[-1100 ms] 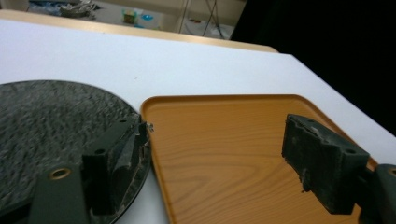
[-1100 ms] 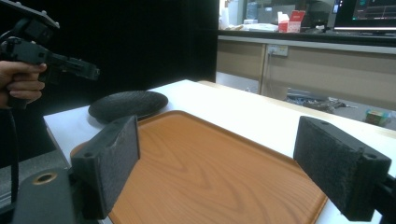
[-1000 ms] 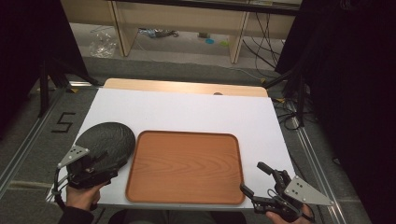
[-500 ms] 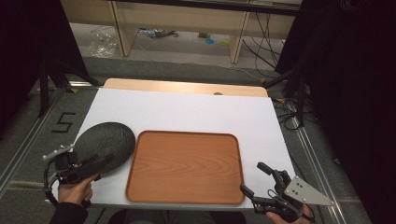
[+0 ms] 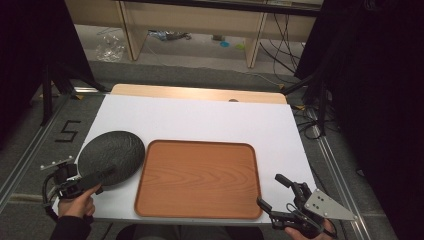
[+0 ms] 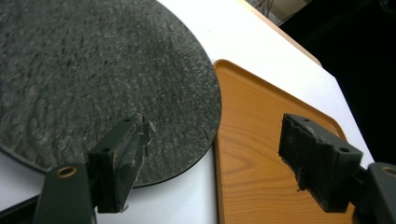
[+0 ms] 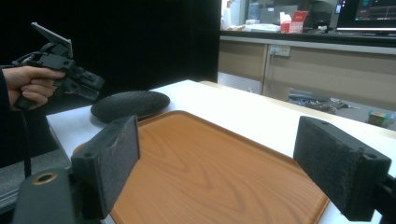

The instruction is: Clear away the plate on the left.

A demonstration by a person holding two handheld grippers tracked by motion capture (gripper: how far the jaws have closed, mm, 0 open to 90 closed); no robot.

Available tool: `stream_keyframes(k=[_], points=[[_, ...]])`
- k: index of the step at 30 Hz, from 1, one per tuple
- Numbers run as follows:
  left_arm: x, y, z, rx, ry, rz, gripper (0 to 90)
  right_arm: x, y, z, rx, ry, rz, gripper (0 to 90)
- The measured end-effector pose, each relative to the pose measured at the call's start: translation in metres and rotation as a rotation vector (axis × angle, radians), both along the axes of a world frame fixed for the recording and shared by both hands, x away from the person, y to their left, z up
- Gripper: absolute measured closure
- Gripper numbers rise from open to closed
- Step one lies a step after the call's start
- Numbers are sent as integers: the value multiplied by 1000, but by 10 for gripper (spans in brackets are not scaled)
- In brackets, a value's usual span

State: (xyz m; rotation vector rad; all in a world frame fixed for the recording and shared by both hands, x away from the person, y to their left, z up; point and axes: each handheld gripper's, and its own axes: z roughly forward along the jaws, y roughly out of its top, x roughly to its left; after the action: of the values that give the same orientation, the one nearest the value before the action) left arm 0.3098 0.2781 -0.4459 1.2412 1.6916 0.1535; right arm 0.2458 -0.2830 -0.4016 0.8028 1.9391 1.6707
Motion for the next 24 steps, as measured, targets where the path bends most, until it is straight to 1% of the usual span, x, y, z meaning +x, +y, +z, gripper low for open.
stream_keyframes(k=[4, 6, 9, 12, 14, 15, 17, 20, 23, 24], points=[[1, 3, -3, -11, 23, 23, 236, 0, 0, 0, -5, -2, -2, 155], [1, 6, -5, -33, 36, 31, 237, 0, 0, 0, -1, -1, 3, 155], [1, 10, -8, -54, 59, 52, 241, 0, 0, 0, -5, -1, 4, 155], [2, 15, -12, -81, 76, 61, 246, 0, 0, 0, 0, 0, 5, 155], [2, 17, -13, -87, 89, 75, 248, 0, 0, 0, -5, -3, 6, 155], [2, 18, -14, -92, 89, 76, 249, 0, 0, 0, -4, 0, 10, 155], [2, 19, -14, -82, 101, 90, 248, -1, 0, 0, -1, 5, 7, 155], [1, 21, -15, -93, 113, 101, 250, 0, 1, 0, 1, -6, 4, 155], [2, 25, -18, -108, 124, 107, 251, 0, 0, 0, -4, 4, 8, 155], [1, 27, -20, -122, 137, 116, 249, 0, 0, 0, -1, 1, 8, 155]])
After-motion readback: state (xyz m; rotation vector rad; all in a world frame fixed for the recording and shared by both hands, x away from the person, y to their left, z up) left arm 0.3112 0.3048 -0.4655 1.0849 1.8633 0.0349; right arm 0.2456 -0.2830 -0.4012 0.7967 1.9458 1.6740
